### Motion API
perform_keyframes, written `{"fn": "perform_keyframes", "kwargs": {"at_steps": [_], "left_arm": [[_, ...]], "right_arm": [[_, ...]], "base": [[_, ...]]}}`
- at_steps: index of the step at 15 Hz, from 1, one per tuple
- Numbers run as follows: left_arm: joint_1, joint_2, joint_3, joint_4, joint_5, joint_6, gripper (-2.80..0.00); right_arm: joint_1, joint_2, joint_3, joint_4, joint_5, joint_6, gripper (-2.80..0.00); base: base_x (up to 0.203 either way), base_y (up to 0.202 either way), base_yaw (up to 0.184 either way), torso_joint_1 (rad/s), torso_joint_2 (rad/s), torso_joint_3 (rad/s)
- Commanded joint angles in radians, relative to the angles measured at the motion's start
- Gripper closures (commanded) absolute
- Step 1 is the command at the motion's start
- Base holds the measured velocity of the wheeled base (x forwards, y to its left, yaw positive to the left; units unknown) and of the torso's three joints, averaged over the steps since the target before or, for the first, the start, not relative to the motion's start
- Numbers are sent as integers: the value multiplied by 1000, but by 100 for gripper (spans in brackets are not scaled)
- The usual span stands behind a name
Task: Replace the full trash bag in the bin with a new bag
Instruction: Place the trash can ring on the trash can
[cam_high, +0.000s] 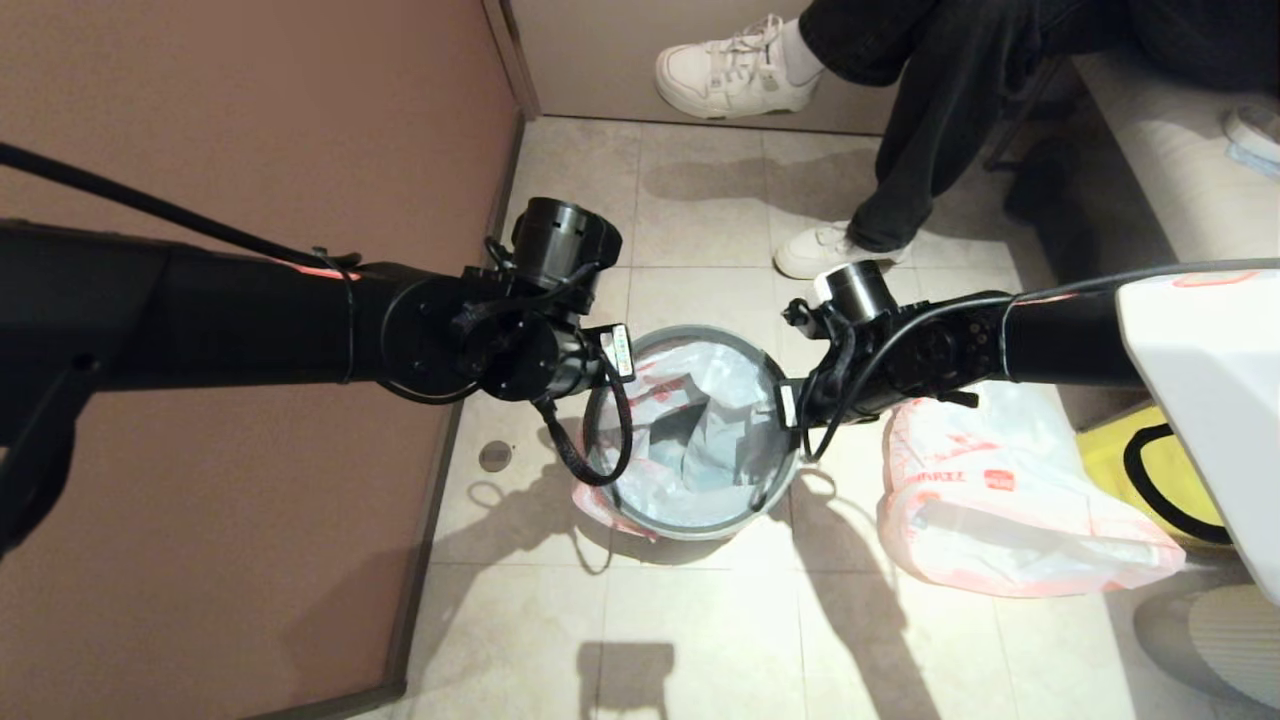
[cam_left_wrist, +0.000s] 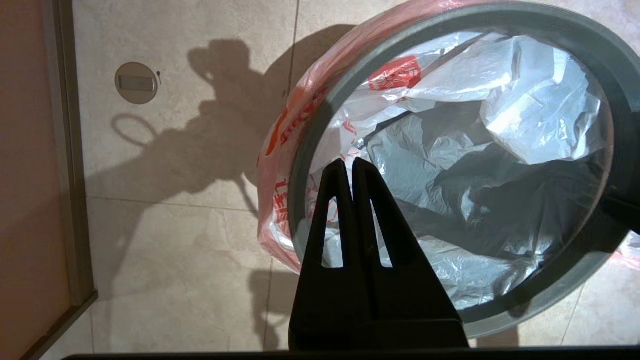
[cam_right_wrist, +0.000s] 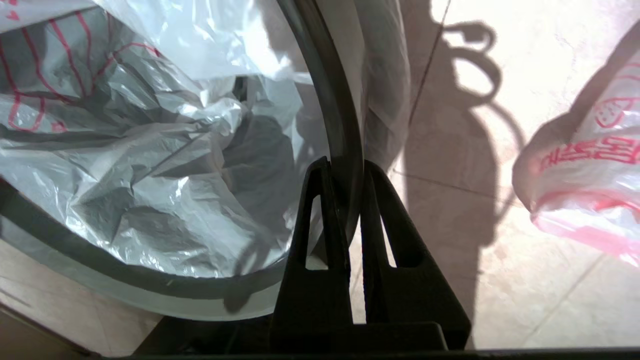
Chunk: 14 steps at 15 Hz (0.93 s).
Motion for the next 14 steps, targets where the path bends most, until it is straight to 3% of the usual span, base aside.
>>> {"fn": "perform_keyframes", "kwargs": {"at_steps": [1,14], "left_arm": [[0,-2,0,2,3,-3,0],[-3,-3,1,2,12,-3,0]], "right_arm": [[-7,-34,0,25,-11,0,0],[-13,46,-49,26,-27,-3,0]], "base": [[0,0,0,0,0,0],[0,0,0,0,0,0]]}}
